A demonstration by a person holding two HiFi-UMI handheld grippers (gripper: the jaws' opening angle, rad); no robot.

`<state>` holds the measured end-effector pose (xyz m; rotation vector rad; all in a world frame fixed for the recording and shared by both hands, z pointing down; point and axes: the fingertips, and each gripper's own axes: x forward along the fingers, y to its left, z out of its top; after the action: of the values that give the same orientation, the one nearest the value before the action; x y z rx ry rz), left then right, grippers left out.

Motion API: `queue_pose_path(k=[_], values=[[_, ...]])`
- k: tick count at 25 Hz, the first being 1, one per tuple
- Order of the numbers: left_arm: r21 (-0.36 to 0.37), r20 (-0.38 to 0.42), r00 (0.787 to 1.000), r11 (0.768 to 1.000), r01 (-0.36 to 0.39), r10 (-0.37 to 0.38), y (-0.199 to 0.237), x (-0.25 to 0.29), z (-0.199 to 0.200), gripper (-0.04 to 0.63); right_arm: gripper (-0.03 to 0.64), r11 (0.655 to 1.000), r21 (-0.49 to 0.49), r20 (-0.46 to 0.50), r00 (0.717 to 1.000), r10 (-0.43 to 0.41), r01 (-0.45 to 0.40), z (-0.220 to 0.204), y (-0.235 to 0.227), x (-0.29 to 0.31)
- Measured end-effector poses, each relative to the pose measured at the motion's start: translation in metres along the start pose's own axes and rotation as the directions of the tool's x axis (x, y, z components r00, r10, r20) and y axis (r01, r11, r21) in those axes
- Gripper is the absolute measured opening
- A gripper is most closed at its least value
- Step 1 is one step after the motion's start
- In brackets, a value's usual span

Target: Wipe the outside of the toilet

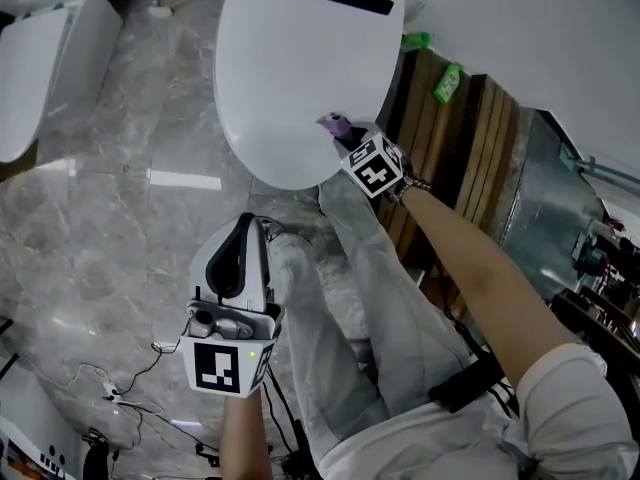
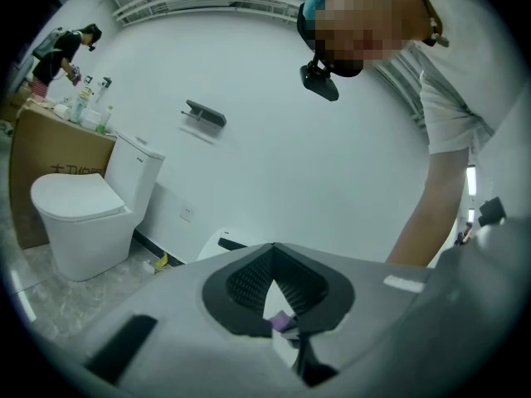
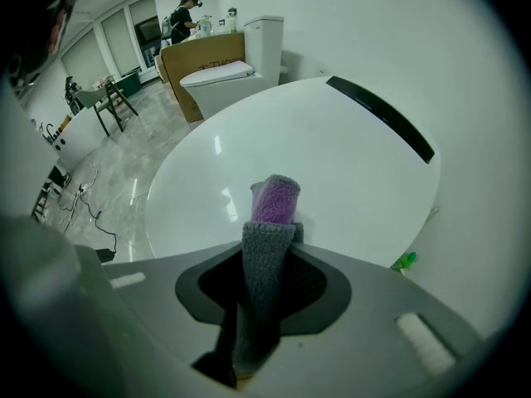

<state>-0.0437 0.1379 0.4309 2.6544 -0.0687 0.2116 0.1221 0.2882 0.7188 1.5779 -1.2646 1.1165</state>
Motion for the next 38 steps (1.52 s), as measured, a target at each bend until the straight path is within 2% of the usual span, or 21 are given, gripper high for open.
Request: queue_pose_path(k=[8, 13, 17, 21, 24, 27, 31, 35, 38], values=[[-0.038, 0.047, 0.994, 0.994, -0.100, 0.102, 0.036, -0.049, -0.003, 0.005, 0.098, 0.998, 0.039, -0.036, 0.998, 0.049, -0.048, 0.001, 0.066, 0.005], [-0.052, 0.062, 0.990, 0.991, -0.121, 0.125, 0.040, -0.066, -0.008, 0.005, 0.098, 0.990, -0.048, -0.071, 0.989, 0.128, -0.132, 0.001, 0.120, 0.007], [-0.046, 0.067, 0.991, 0.992, -0.116, 0.119, 0.035, -0.079, -0.006, 0.005, 0.098, 0.970, -0.101, -0.137, 0.969, 0.208, -0.222, -0.001, 0.153, 0.004], [-0.037, 0.076, 0.988, 0.991, -0.130, 0.132, 0.039, -0.092, -0.002, 0.005, 0.097, 0.948, -0.113, -0.159, 0.947, 0.279, -0.298, 0.013, 0.166, -0.002], [-0.051, 0.091, 0.982, 0.985, -0.164, 0.168, 0.047, -0.100, -0.002, 0.005, 0.097, 0.927, -0.175, -0.139, 0.940, 0.311, -0.333, 0.029, 0.169, -0.010], [-0.063, 0.099, 0.975, 0.980, -0.191, 0.197, 0.051, -0.098, -0.002, 0.005, 0.097, 0.912, -0.237, -0.102, 0.942, 0.320, -0.336, 0.049, 0.155, -0.018], [-0.056, 0.097, 0.977, 0.981, -0.186, 0.191, 0.044, -0.074, 0.002, 0.005, 0.097, 0.909, -0.270, -0.070, 0.948, 0.309, -0.316, 0.069, 0.103, -0.020], [-0.035, 0.089, 0.979, 0.983, -0.180, 0.182, 0.033, -0.034, 0.008, 0.005, 0.097, 0.912, -0.309, -0.031, 0.961, 0.274, -0.270, 0.096, 0.015, -0.021], [-0.040, 0.085, 0.975, 0.979, -0.201, 0.204, 0.028, 0.004, 0.012, 0.005, 0.097, 0.907, -0.351, -0.017, 0.971, 0.240, -0.231, 0.121, -0.063, -0.023]])
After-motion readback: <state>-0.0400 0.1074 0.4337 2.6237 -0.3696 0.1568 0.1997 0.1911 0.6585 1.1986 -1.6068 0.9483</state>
